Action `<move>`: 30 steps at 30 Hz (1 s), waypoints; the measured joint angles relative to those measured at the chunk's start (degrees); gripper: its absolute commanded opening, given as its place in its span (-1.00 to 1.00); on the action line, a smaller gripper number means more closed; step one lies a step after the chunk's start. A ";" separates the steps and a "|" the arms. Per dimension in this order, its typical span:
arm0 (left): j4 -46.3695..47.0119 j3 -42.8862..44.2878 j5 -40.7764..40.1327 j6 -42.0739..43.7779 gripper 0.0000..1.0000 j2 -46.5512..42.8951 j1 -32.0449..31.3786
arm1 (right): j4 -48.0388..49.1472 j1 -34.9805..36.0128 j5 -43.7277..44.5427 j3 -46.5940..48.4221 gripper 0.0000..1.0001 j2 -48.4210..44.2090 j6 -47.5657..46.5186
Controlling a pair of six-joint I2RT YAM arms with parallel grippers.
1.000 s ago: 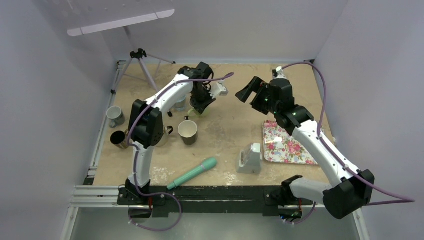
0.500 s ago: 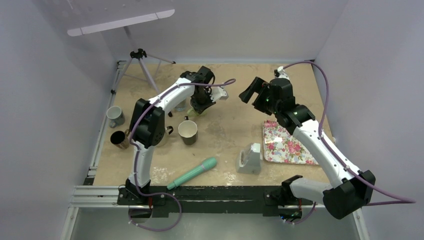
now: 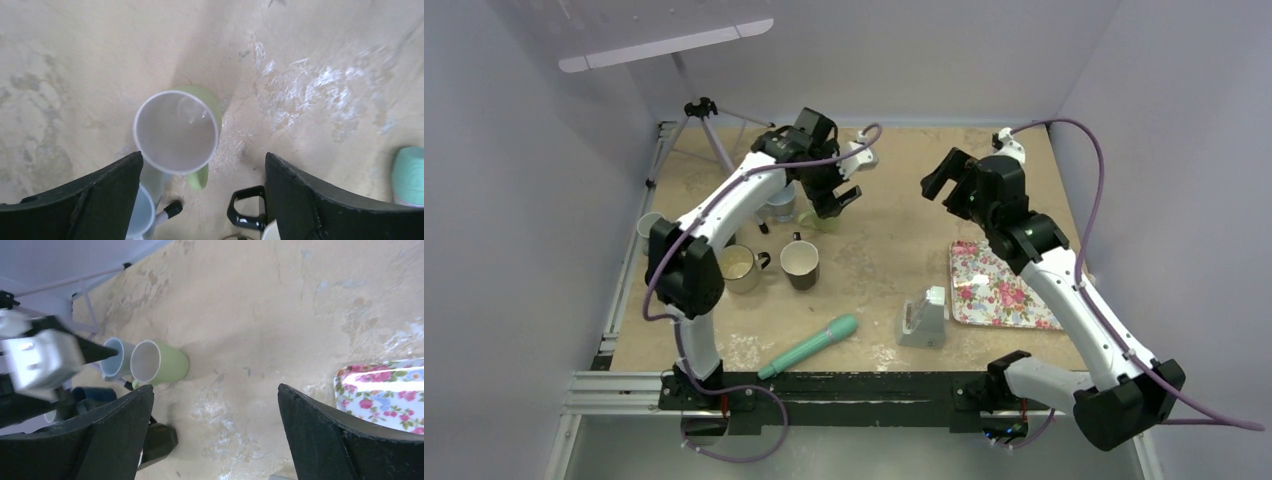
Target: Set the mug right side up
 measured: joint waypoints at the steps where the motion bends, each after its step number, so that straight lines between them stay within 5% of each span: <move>1: 0.44 -0.09 0.79 -0.96 0.96 -2.27 0.24 | 0.13 -0.33 0.61 0.13 0.97 -0.50 -0.39; 5: 2.25 -3.39 2.27 -3.39 1.00 -13.03 2.40 | 1.42 -1.81 3.87 0.15 0.97 -3.08 -3.34; 14: 4.96 -28.63 -1.36 -5.01 1.00 -48.46 15.39 | 15.39 -3.21 11.56 -5.05 0.97 -9.14 -15.52; 22: 20.90 -66.64 -11.67 -14.56 1.00 -89.39 19.50 | 29.09 -3.21 15.50 -20.41 0.97 -14.73 -26.36; 30: 31.21 -77.05 -26.93 -27.61 1.00 -88.08 19.50 | 45.31 -3.23 22.84 -38.60 0.97 -27.58 -37.16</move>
